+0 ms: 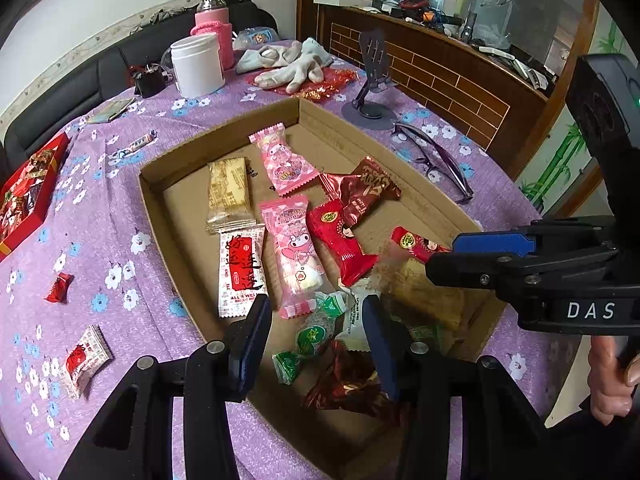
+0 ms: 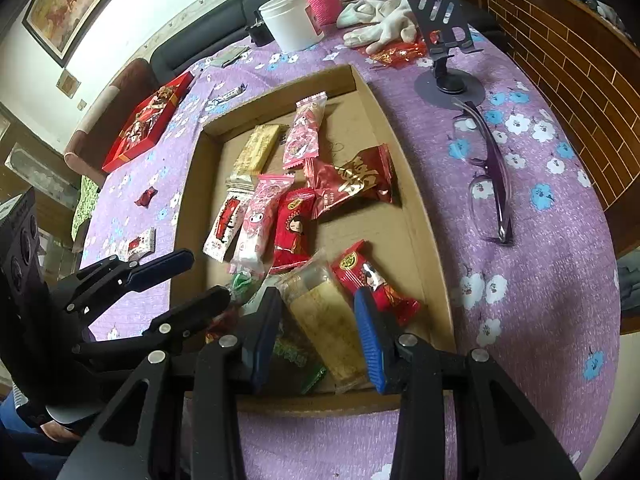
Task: Organize snacks
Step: 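Carry the cake bar and green candy over the tray and open both grippers, then grasp the white-and-red packet with the left gripper while the right gripper grasps a small red candy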
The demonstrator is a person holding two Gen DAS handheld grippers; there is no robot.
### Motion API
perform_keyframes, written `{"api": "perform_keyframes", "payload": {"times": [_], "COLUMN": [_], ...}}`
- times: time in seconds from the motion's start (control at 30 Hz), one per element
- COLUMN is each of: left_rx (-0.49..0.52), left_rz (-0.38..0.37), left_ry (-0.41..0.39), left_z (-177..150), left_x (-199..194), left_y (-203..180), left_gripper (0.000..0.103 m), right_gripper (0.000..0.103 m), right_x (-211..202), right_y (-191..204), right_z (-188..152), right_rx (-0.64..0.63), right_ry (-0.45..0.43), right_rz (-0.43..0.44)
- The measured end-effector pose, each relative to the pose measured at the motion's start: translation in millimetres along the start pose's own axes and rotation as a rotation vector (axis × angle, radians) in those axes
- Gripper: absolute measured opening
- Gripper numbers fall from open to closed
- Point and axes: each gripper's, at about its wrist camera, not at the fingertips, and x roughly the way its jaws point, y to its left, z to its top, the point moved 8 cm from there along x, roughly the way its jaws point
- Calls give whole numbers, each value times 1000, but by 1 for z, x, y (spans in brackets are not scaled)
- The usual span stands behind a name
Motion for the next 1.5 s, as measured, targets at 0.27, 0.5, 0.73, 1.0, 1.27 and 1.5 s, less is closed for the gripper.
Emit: {"api": "perform_keyframes", "payload": {"times": [0.27,0.5,0.73,1.0,1.27,1.5], "left_rx": [-9,-32,-72,-156,-223,-134], "left_rz": [-3,-11,-5,20,80,61], "left_ry": [-33,-63,-83,-98,-66,-6], "left_z": [-2,-7,-16,-34,-55,-59], "left_x": [-15,-31,-45,-62,-64,-35], "left_y": [5,18,43,100,186,206], "left_gripper": [49,49,50,50,66,66], "right_gripper": [37,37,37,38,38,38], "right_x": [-5,-6,-4,-6,-15,-23], "right_y": [4,14,27,44,50,46], "right_z": [-6,-9,-12,-15,-19,-26], "right_rx": [8,14,13,10,14,33], "right_ry": [-10,-14,-15,-19,-34,-37], "right_rz": [-5,-10,-10,-16,-41,-79]}}
